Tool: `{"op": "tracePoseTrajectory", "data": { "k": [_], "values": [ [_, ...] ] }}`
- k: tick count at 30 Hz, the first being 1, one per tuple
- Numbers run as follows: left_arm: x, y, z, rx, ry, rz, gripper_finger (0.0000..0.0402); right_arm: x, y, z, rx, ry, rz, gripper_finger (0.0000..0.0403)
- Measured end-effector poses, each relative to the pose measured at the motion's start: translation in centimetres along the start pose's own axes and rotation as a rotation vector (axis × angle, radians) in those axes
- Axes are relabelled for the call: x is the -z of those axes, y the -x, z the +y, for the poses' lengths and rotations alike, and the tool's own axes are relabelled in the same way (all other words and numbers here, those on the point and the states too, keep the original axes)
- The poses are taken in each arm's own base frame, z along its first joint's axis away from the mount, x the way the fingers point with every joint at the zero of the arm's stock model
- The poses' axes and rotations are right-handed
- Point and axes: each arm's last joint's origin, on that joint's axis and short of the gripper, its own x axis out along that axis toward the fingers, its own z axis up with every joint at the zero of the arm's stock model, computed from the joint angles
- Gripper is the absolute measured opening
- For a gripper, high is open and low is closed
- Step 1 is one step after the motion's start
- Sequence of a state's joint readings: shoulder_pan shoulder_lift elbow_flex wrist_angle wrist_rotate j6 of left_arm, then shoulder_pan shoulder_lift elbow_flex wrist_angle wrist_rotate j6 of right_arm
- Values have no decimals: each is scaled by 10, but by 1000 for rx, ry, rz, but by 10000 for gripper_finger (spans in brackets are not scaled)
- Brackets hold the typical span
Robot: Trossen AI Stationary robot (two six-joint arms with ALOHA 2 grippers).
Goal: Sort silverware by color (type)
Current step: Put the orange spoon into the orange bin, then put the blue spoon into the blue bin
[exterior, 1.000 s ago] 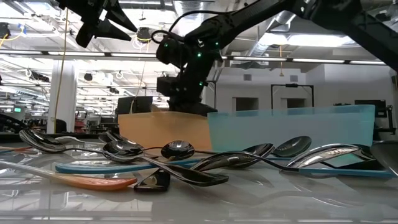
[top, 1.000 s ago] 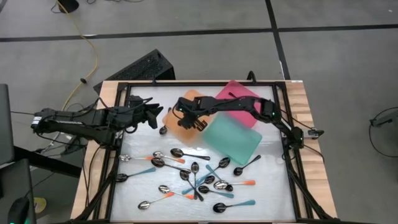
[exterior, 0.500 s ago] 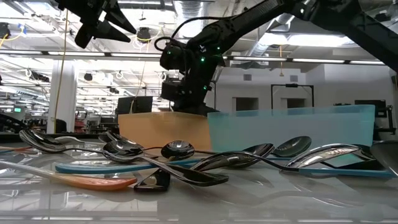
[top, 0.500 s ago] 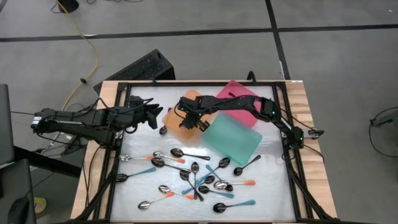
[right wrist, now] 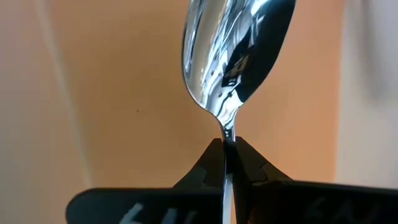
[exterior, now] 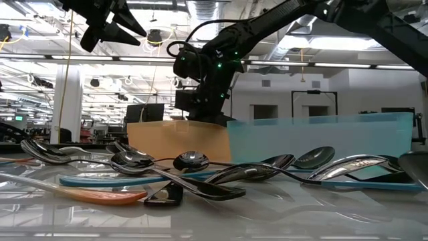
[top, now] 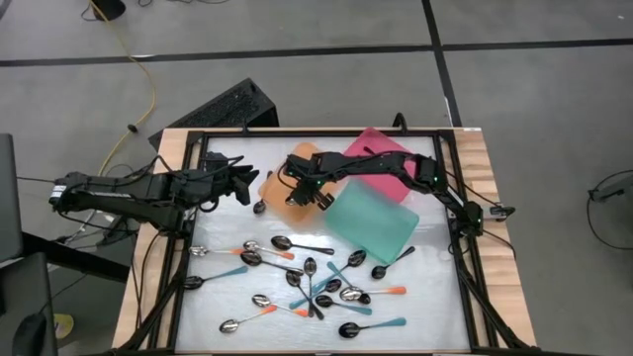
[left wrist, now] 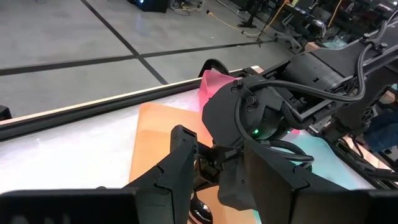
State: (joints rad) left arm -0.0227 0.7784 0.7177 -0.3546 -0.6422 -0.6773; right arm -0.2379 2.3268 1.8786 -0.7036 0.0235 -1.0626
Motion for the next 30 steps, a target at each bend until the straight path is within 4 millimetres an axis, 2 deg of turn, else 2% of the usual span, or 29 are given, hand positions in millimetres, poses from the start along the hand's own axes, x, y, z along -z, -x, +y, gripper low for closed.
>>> {"op": "tracePoseTrajectory", "data": {
  "k": [9,15,18,20,24,28,30],
  "values": [
    [0,0,0,0,0,0,125,0,0,0,-2,-1,-1,73],
    [0,0,0,0,0,0,125,1,0,-1,10,-2,11,88],
    [0,0,0,1,0,0,125,-1,7,-5,35,-2,40,92],
    [0,0,0,1,0,0,125,-6,18,-11,45,-16,43,93],
    [0,0,0,3,2,-1,125,-13,53,-32,89,-61,16,93],
    [0,0,-2,48,-7,29,125,-22,94,-50,155,-106,-28,93],
    [1,0,-3,89,-19,61,125,-25,120,-57,197,-125,-56,93]
  ]
}}
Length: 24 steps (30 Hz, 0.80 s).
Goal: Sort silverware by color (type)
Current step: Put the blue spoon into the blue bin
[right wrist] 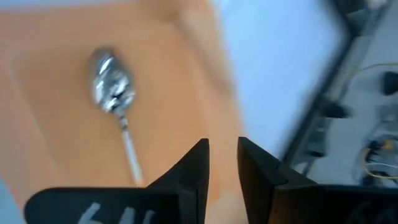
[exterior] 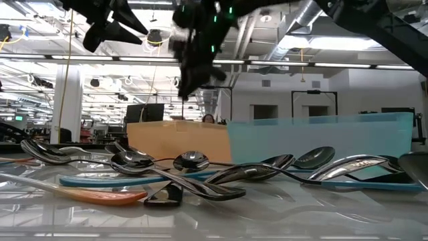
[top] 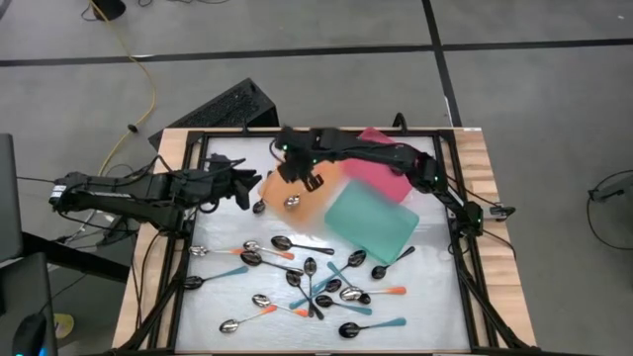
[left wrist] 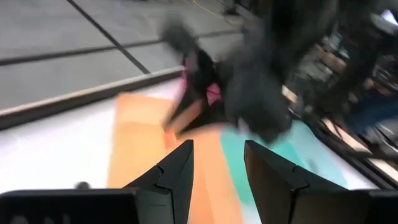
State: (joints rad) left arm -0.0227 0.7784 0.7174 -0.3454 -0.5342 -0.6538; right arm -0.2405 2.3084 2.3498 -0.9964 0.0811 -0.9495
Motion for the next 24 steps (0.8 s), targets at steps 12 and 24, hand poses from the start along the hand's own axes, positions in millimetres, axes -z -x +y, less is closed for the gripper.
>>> {"op": "tracePoseTrajectory", "data": {
  "k": [12,24],
  "values": [
    [2,0,-4,142,-109,85,125,26,194,-6,185,-273,-116,93],
    [20,-2,-22,454,-284,303,125,76,332,55,68,-605,-203,93]
  ]
}}
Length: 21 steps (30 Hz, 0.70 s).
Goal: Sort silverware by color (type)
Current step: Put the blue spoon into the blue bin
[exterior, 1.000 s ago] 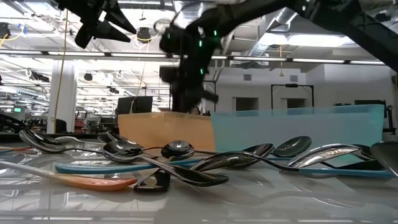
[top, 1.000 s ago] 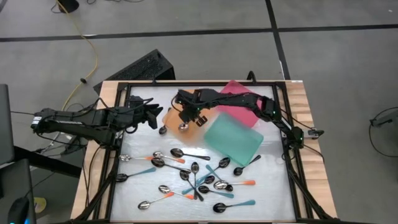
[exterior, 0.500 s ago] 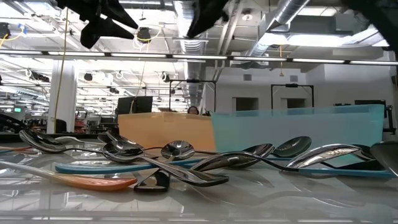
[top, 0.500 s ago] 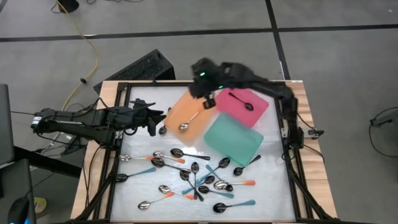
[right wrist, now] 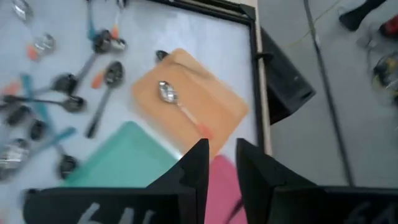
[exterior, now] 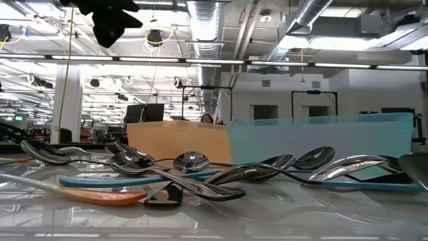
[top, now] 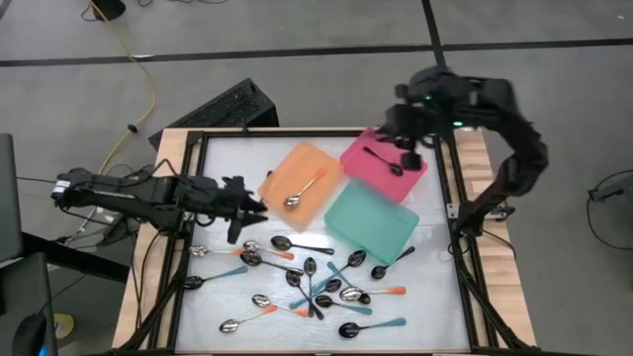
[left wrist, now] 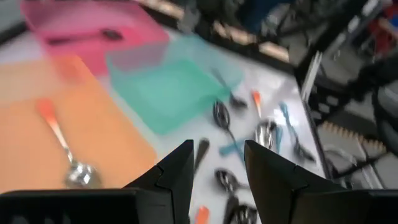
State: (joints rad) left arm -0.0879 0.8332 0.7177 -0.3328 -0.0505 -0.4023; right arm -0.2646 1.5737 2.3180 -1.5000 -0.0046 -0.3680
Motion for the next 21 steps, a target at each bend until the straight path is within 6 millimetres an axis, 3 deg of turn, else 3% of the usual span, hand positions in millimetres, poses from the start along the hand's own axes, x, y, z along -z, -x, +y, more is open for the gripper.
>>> {"op": "tracePoseTrajectory", "data": {
  "k": [12,21],
  "values": [
    [18,-49,-23,12,120,229,125,29,74,29,-71,-205,-116,93],
    [17,-61,-47,29,74,306,125,72,94,52,-153,-318,-83,93]
  ]
}}
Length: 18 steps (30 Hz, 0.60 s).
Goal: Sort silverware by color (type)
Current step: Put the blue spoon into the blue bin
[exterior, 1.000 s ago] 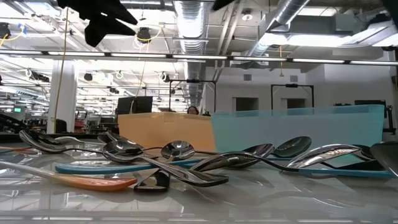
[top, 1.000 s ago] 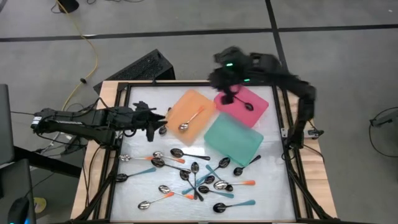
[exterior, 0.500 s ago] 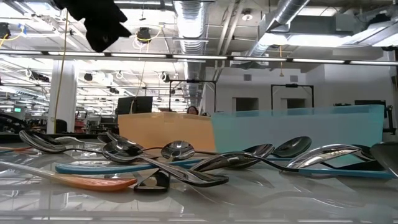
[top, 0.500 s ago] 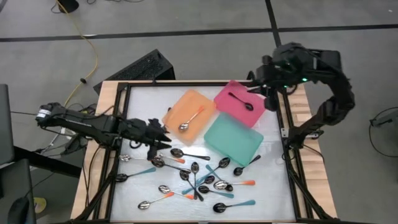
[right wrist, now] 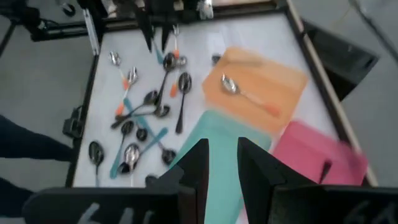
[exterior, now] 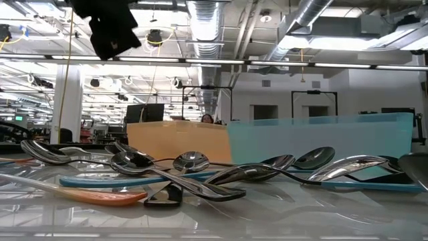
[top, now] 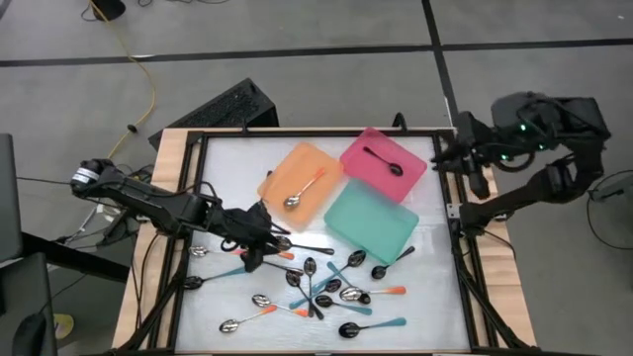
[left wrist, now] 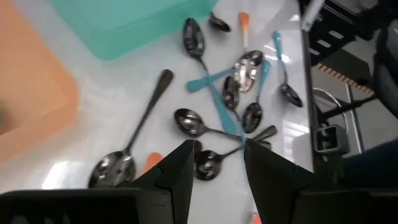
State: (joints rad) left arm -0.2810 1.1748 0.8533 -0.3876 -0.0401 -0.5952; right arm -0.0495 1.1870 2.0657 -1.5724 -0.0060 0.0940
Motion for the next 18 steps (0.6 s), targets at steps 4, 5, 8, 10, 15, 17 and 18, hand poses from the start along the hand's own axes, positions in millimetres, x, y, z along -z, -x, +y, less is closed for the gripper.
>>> {"op": "tracePoseTrajectory", "data": {
  "k": [4,5,8,10,15,17,18],
  "values": [
    [0,-4,-10,-33,20,25,125,27,-6,-1,38,-57,61,93],
    [0,-5,-14,-43,18,36,125,33,-8,-1,40,-66,74,93],
    [0,-9,-23,-75,17,79,125,51,-20,-1,35,-81,112,93],
    [0,-13,-28,-93,20,105,125,61,-27,-2,30,-80,127,93],
    [-6,-24,-44,-97,21,124,125,84,-44,-3,28,-83,159,93],
    [-6,-30,-50,-114,35,138,125,90,-52,-3,30,-82,171,93],
    [-6,-34,-53,-119,44,141,125,94,-55,-4,32,-82,176,93]
  ]
}}
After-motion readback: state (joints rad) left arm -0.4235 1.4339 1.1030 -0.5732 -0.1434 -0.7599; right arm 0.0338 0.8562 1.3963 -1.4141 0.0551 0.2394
